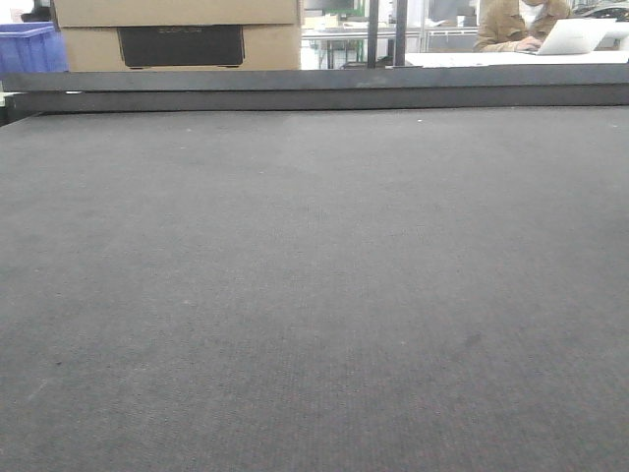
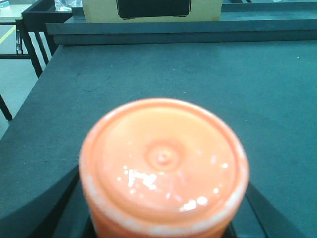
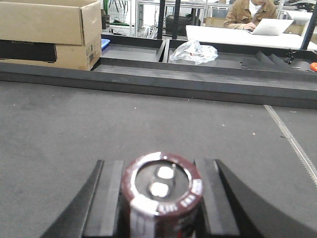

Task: Place cylindrical capacitor in blue bin on shelf
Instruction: 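Drive the base away from the table toward the blue-bin shelving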

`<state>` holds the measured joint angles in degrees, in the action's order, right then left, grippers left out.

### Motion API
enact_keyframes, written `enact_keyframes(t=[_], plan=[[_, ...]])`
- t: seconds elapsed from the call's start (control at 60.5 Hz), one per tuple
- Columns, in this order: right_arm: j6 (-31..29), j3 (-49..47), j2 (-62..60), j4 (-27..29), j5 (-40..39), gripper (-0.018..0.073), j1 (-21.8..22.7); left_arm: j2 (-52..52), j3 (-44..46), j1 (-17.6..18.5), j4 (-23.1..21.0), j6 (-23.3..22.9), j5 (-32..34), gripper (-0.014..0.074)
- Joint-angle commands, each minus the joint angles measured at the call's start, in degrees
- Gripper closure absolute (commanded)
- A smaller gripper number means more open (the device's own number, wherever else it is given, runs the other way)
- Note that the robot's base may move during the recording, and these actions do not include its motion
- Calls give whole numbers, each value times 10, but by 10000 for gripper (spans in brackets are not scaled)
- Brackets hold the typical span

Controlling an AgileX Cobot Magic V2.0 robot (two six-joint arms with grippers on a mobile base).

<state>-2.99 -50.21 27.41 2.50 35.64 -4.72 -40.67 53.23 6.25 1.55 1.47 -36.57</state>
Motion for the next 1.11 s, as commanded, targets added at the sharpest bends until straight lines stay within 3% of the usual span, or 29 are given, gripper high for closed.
enact_keyframes(t=[0.0,1.091], plan=[[1,-5,-2,-1,-19,721,1,3,2,4,-4,1,19,707],[1,-5,-2,-1,-21,721,1,3,2,4,-4,1,20,707]])
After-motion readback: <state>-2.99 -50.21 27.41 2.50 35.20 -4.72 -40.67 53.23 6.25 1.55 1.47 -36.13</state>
